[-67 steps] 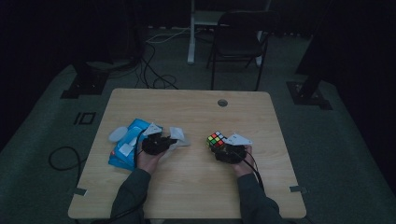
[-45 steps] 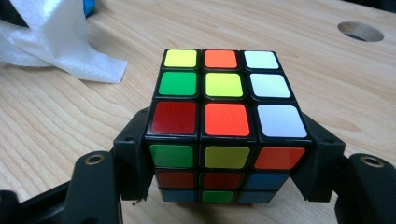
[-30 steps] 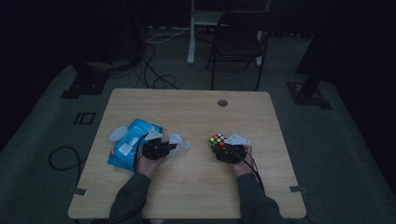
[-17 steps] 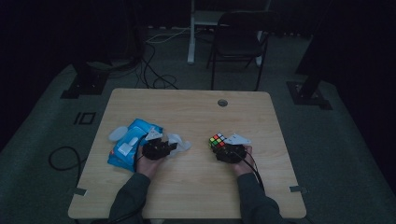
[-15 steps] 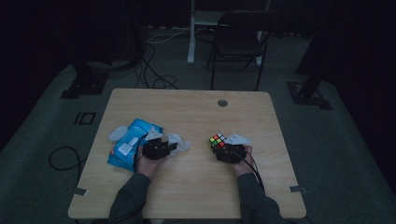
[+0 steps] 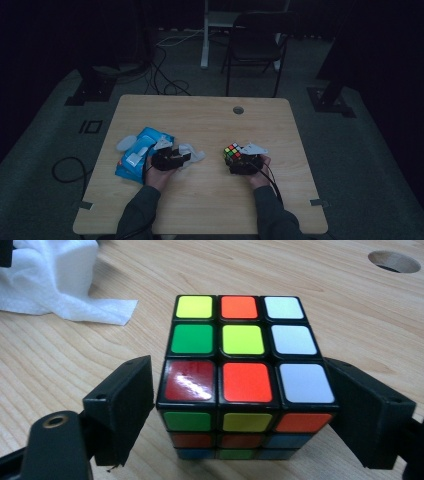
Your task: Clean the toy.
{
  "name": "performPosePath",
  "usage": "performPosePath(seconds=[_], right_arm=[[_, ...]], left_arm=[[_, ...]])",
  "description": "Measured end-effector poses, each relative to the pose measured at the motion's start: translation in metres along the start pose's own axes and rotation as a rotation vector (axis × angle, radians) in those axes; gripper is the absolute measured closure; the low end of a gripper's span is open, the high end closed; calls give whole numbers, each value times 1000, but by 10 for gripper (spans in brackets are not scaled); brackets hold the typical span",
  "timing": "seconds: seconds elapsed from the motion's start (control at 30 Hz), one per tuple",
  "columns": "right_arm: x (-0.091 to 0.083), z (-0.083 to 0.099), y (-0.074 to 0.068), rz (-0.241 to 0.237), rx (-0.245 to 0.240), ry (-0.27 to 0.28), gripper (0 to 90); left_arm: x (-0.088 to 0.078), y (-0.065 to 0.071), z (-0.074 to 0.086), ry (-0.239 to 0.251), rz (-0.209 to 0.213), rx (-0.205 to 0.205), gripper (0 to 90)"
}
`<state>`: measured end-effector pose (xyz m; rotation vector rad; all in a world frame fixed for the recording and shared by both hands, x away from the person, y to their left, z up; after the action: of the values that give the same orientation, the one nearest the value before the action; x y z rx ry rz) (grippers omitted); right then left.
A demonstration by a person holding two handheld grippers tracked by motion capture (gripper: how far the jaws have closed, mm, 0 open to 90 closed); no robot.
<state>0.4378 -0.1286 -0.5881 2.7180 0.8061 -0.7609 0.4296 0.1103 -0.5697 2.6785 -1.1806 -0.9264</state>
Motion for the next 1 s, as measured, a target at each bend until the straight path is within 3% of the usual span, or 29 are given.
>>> performPosePath(seconds=[0.33, 0.6, 1.0], right_arm=[[-6, -8, -1, -9, 15, 49, 121], [-9, -11, 0, -5, 13, 68, 121], [-15, -17, 0, 4, 10, 103, 123]], left_arm=[[-6, 2, -4, 15, -16, 7, 413], [-10, 4, -5, 27, -34, 9, 407], [-27, 8, -18, 89, -50, 19, 416]])
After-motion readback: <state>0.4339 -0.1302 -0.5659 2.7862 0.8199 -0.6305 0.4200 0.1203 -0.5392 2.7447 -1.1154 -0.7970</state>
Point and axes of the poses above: each handheld gripper's, and its own axes: x roughly forward along the jaws, z roughly out of its underside, y roughly to its right, the point moved 8 cm from there along x, roughly forward along the jaws, and after that the axes turned 4 degrees about z, right-handed, at the moved point
